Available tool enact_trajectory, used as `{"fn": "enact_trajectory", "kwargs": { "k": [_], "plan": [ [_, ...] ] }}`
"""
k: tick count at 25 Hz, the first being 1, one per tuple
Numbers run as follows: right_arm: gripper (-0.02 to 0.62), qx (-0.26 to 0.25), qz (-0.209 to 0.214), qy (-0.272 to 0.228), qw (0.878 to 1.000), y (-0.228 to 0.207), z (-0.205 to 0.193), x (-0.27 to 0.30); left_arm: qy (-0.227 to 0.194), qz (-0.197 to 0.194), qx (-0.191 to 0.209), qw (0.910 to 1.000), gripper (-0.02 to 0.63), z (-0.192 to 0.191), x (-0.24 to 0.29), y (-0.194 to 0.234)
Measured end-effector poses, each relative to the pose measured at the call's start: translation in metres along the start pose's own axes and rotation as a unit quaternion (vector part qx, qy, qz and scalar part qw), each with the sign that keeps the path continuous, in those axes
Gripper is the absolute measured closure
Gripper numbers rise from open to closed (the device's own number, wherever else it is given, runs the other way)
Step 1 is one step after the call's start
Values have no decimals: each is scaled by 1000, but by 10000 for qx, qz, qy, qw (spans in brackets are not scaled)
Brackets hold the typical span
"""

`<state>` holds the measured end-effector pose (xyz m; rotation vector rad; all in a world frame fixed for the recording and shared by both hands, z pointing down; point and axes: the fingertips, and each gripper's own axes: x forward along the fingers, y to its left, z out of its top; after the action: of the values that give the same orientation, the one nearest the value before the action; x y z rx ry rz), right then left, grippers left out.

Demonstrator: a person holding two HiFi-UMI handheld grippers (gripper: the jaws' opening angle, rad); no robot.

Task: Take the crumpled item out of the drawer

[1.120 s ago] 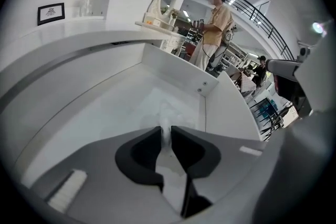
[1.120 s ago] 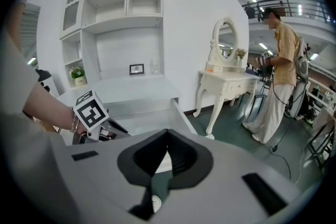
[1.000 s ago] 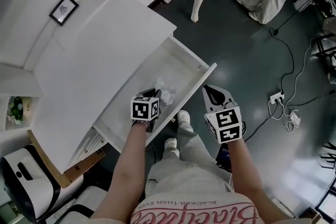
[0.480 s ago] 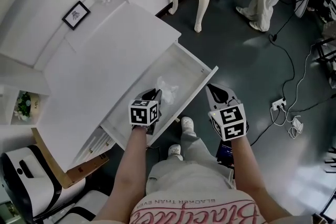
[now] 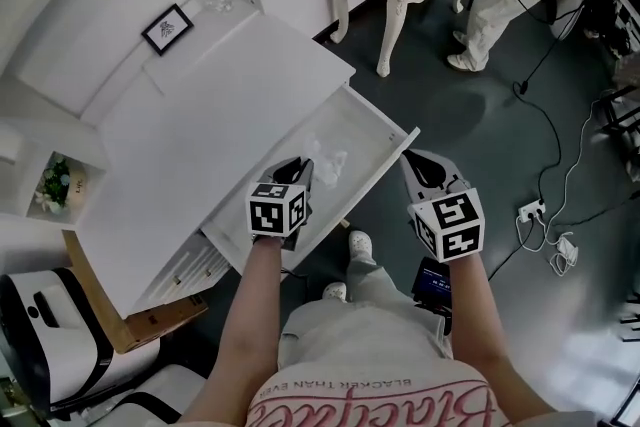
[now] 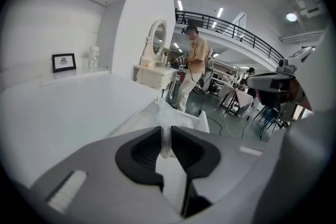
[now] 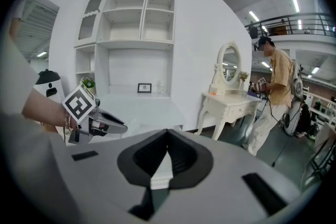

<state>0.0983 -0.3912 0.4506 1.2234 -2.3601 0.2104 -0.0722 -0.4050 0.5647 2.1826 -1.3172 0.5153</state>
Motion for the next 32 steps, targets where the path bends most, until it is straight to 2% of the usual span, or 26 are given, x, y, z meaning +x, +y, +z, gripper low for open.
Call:
{"fn": "enact_trajectory", "kwargs": {
  "k": [9, 14, 18, 26, 32],
  "plan": [
    [589, -120, -112, -309, 9994, 18, 30, -30, -484, 64, 178, 9986, 538, 21, -48, -10],
    [589, 35, -441, -545, 9975, 37, 37, -47, -777, 56, 288, 9965, 538, 27, -79, -15],
    [589, 54, -542, -749, 9957, 53, 47, -63, -1050, 101, 409, 9936, 538, 37, -108, -19],
    [589, 71, -793, -1186, 9897, 70, 73, -94, -1675, 383, 484, 9839, 538, 55, -171, -21],
    [589, -69, -648, -1434, 9875, 83, 93, -104, -2258, 659, 445, 9709, 538, 75, -220, -21]
  ]
}}
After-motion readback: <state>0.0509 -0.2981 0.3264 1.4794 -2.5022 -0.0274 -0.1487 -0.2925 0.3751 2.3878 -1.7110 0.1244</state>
